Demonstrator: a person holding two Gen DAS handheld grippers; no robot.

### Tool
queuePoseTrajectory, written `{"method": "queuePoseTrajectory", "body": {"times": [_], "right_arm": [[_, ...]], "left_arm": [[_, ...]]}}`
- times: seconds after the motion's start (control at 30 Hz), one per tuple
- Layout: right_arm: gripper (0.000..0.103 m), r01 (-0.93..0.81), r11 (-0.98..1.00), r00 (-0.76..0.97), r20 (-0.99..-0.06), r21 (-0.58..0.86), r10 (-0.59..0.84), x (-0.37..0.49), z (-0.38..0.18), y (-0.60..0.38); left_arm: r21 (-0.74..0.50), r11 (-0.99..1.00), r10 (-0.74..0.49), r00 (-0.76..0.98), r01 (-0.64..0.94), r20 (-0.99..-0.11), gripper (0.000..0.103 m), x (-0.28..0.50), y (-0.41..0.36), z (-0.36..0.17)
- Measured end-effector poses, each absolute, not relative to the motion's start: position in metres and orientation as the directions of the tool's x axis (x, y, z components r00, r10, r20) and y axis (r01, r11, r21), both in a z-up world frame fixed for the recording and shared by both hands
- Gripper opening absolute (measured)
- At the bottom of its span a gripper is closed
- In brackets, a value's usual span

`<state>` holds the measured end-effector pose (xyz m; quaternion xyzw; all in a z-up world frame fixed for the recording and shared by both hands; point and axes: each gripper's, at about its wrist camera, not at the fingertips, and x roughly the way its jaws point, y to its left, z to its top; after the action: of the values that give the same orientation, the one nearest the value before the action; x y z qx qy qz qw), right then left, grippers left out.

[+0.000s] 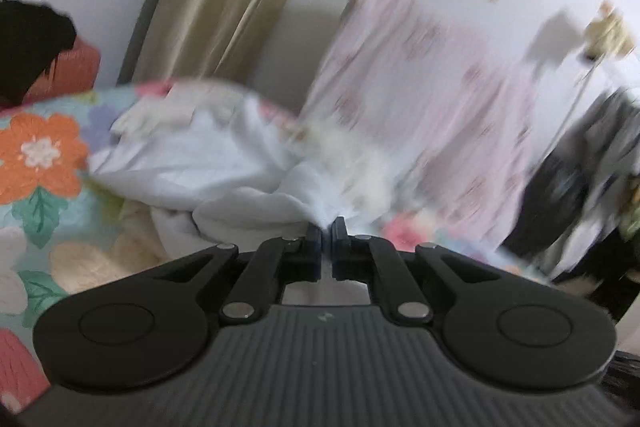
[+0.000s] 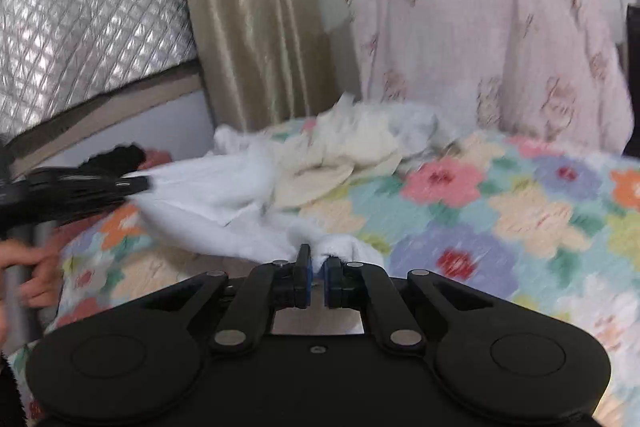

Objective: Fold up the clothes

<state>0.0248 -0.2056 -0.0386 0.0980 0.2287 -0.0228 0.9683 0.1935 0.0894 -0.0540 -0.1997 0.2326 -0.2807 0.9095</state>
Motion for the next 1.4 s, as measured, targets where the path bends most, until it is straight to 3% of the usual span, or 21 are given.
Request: {"method": "queuePoseTrajectory", "body": {"times": [0.2, 0.33, 0.47, 0.6, 0.73, 0.8, 0.97, 1.1, 1.2, 1.3, 1.4], "right_arm": [[0.006, 0.096, 0.983, 0.905, -0.425, 0.158, -0.02, -0.021, -0.022, -0.216], [0.006, 0.033, 0.969, 0.884, -0.46, 0.244, 0.086, -0.051, -0.039, -0.223], [0.006, -0.124, 0.963, 0.883, -0.416, 0.241, 0.218, -0.078, -0.031, -0.214], [0.006, -0.055, 0.994, 0.878, -0.47, 0.096, 0.094, -0.073, -0.045, -0.212], [0.011, 0.011, 0.983, 0.828, -0.553, 0.184, 0.094, -0.062, -0.082, -0.228], [0.015, 0.01, 0.981, 0.79, -0.603, 0.195, 0.112, -0.059, -0.093, -0.23], [0.055, -0.114, 0.972, 0.759, -0.613, 0.207, 0.22, -0.071, -0.076, -0.213], [0.06, -0.275, 0.943, 0.728, -0.6, 0.188, 0.332, -0.076, -0.053, -0.185], [0.069, -0.34, 0.928, 0.735, -0.571, 0.156, 0.365, -0.069, -0.048, -0.159], [0.075, -0.363, 0.93, 0.741, -0.587, 0.058, 0.326, -0.041, -0.062, -0.131], [0.074, -0.342, 0.936, 0.771, -0.595, -0.084, 0.228, -0.011, -0.08, -0.101]], "left_arm": [[-0.446, 0.792, -0.576, 0.752, 0.416, -0.321, 0.003, 0.134, 0.065, -0.05], [-0.422, 0.817, -0.527, 0.805, 0.392, -0.272, 0.003, 0.096, 0.072, -0.044], [-0.463, 0.818, -0.474, 0.856, 0.34, -0.208, 0.003, 0.055, 0.093, -0.034], [-0.382, 0.86, -0.466, 0.823, 0.337, -0.323, 0.003, 0.054, 0.076, -0.056], [-0.303, 0.886, -0.446, 0.824, 0.35, -0.351, 0.004, 0.061, 0.05, -0.085], [-0.312, 0.869, -0.478, 0.813, 0.383, -0.333, 0.004, 0.064, 0.042, -0.085], [-0.483, 0.755, -0.62, 0.721, 0.442, -0.309, 0.004, 0.076, 0.05, -0.082], [-0.544, 0.727, -0.645, 0.688, 0.418, -0.334, 0.004, 0.09, 0.076, -0.082], [-0.611, 0.671, -0.702, 0.625, 0.419, -0.342, 0.004, 0.117, 0.1, -0.088], [-0.708, 0.587, -0.762, 0.564, 0.393, -0.318, 0.004, 0.134, 0.11, -0.101], [-0.697, 0.584, -0.772, 0.551, 0.418, -0.316, 0.004, 0.136, 0.105, -0.101]]}}
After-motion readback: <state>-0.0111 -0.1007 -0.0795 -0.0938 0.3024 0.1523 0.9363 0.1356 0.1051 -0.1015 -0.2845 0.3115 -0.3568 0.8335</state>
